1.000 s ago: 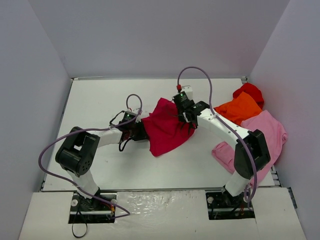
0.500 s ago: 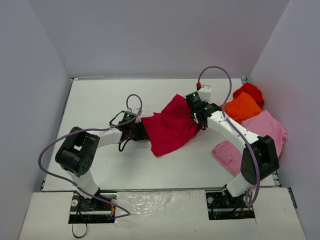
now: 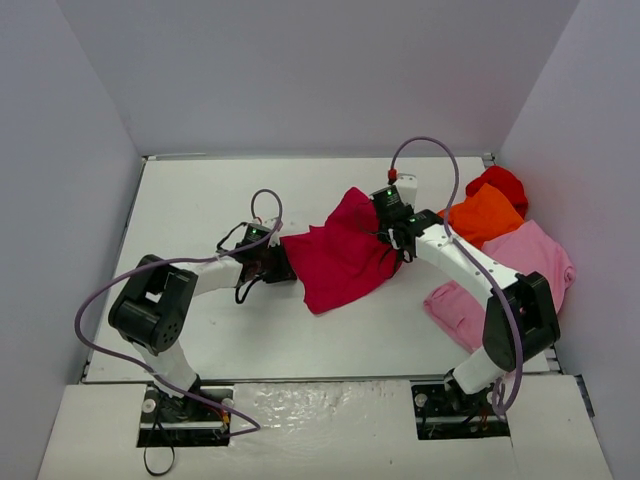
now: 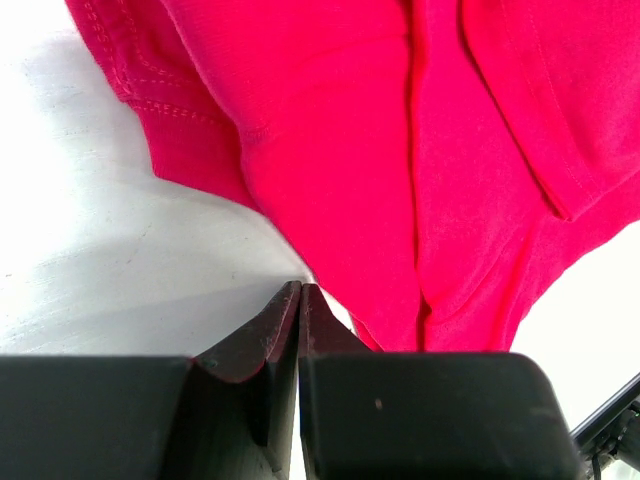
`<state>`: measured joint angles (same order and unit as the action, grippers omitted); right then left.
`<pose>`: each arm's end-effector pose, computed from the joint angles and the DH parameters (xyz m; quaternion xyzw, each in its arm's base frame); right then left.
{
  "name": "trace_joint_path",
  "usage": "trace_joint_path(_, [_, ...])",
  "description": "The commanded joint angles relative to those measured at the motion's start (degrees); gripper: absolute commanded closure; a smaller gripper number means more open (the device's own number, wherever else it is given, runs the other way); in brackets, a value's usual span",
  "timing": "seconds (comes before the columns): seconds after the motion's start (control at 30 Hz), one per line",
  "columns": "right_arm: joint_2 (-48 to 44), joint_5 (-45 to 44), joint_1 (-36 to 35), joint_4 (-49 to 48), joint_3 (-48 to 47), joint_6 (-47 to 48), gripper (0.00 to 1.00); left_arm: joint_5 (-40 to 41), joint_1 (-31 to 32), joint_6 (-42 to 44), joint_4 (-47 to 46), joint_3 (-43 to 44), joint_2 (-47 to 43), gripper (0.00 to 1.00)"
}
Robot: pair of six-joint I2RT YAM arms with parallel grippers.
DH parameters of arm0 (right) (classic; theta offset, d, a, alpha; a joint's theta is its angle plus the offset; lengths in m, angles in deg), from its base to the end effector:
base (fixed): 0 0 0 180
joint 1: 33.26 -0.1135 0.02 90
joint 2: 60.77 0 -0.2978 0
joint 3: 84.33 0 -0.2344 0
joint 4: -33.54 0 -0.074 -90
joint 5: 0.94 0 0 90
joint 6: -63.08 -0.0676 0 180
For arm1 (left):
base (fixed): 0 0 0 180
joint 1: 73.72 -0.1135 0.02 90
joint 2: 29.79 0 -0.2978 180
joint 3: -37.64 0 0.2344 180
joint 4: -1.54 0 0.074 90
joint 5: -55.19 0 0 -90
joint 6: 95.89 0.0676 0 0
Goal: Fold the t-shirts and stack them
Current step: Fold the long partially folded tshirt into a neat square
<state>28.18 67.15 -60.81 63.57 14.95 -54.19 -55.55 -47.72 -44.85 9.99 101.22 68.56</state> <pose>0.3254 0.1413 0.2930 0.0808 0.8836 0.0454 0.4590 0.3093 -0.1775 0.1805 -0.0309 0.9051 -0.3491 0.2407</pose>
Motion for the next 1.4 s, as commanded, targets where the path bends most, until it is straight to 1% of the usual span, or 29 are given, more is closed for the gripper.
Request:
trace_joint_path(0.0, [0.61, 2.74, -6.07, -2.9, -4.44, 3.56, 1.0, 0.4, -0.43, 1.61, 0.7, 0.18, -2.35, 1.0])
trace_joint_path(0.23, [3.53, 4.54, -11.84, -2.93, -5.28, 2.28, 1.0, 0.12, -0.52, 1.43, 0.58, 0.0, -2.16, 1.0])
trace_joint_path(0.5, [5.41, 6.16, -15.35, -3.14, -5.47, 0.96, 1.0, 0.19, -0.77, 1.43, 0.58, -0.3, -2.38, 1.0])
trace_joint_path(0.87, [8.34, 6.88, -22.37, -3.34, -10.31, -1.03, 1.0, -0.18, -0.96, 1.17, -0.21, -0.41, -1.84, 1.0])
trace_joint_path(0.97, [10.21, 9.94, -24.81, -3.42, -12.03, -1.72, 1.0, -0.35, -1.04, 1.33, -0.3, -0.41, -1.76, 1.0])
trace_joint_path(1.03, [11.02, 10.15, -26.23, -3.42, -12.29, -1.63, 1.0, -0.37, -1.14, 1.26, -0.4, -0.5, -1.77, 1.0])
trace_joint_path(1.37, [13.46, 14.11, -29.75, -3.42, -6.67, -3.53, 1.0, -1.02, -1.75, 1.43, -0.76, -0.95, -2.2, 1.0])
